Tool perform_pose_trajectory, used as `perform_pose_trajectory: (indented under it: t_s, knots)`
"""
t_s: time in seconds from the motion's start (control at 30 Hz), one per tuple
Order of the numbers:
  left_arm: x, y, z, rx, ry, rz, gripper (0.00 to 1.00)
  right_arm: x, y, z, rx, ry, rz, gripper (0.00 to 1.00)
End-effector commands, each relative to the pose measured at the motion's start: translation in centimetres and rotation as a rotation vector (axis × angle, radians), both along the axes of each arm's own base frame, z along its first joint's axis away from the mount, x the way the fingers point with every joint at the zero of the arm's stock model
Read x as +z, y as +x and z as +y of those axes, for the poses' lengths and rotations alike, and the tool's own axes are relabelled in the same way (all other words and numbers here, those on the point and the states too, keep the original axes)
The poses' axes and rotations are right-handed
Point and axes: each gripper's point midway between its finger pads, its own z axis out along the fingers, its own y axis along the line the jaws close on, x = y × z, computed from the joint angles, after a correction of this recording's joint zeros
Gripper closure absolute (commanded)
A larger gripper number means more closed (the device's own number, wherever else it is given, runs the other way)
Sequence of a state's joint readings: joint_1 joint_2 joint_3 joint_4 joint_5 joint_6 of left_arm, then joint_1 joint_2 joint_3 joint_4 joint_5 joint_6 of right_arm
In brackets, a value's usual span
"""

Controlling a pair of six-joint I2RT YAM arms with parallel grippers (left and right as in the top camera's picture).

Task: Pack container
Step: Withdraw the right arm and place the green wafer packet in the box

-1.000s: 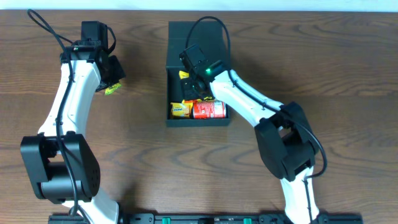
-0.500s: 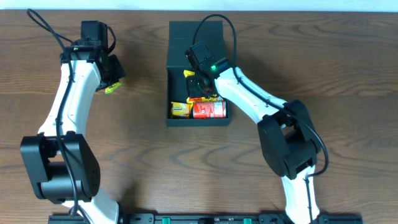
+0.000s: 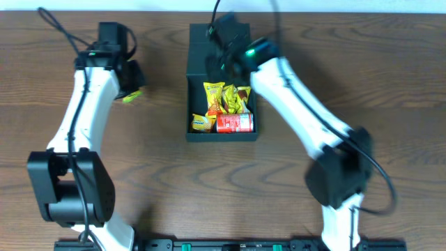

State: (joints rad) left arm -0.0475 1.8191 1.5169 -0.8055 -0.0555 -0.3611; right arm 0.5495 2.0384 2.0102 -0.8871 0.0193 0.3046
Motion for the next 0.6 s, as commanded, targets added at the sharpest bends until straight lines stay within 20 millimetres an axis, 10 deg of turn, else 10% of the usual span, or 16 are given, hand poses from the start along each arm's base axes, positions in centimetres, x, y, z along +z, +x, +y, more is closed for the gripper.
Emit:
perform_pose_trajectory:
  t_s: [0.0, 0.3, 0.57]
  knots:
    - [3.4, 1.4, -4.9, -0.138, 0.006, -0.1, 0.94, 10.9, 0.8, -6.8, -0.117, -0.051, -0.262, 0.63]
    - [2.8, -0.2, -15.7, -0.431, 0.136, -0.129, 0.94, 17.9, -0.9, -25.0, -0.468, -0.09, -0.347, 0.55]
    - [-1.5, -1.6, -18.1, -0.345, 0.065, -0.023, 0.94, 17.5, -1.3, -28.7, -0.533, -0.094, -0.317, 0.55]
